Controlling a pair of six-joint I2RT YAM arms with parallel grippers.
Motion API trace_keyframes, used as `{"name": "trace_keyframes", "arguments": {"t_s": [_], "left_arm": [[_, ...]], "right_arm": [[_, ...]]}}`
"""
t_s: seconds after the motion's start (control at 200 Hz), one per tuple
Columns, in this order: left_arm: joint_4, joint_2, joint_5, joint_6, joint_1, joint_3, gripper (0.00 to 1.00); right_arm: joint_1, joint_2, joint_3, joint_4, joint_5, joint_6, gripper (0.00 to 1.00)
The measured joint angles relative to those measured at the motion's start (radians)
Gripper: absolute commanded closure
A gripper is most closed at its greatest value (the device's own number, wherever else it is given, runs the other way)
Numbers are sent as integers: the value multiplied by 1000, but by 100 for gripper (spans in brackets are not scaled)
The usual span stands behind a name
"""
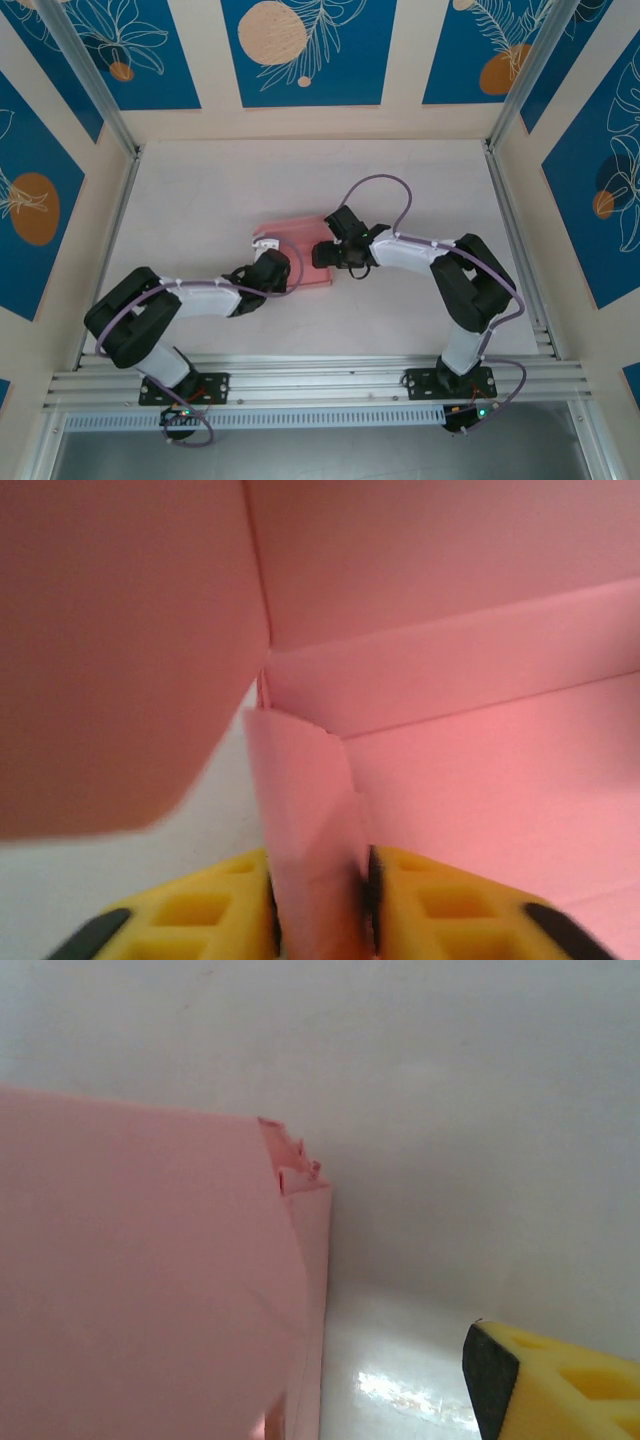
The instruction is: Fold the paper box
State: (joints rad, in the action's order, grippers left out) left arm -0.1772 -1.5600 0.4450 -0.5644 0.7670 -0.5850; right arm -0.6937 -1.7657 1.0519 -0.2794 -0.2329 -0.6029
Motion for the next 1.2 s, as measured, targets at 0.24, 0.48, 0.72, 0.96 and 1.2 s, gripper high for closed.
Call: {"name": "trace_keyframes", "arguments": {"t_s": [0.24, 0.48, 0.72, 0.96, 1.2], "left_arm": [[123, -73, 48, 20, -2, -104, 90], [209, -80, 76, 24, -4, -143, 89], [324, -126, 169, -19, -3, -206, 96], [341, -158, 212, -56, -1, -225, 100], [298, -100, 137, -51, -26, -170, 50]], "right_arm": [[-42, -8, 3, -23, -91, -36, 34], [-61, -39, 30, -66, -150, -87, 49], [-117, -92, 108, -92, -217, -144, 74], [-136, -103, 120, -86, -240, -160, 75], [-146, -124, 158, -123, -254, -158, 70]]}}
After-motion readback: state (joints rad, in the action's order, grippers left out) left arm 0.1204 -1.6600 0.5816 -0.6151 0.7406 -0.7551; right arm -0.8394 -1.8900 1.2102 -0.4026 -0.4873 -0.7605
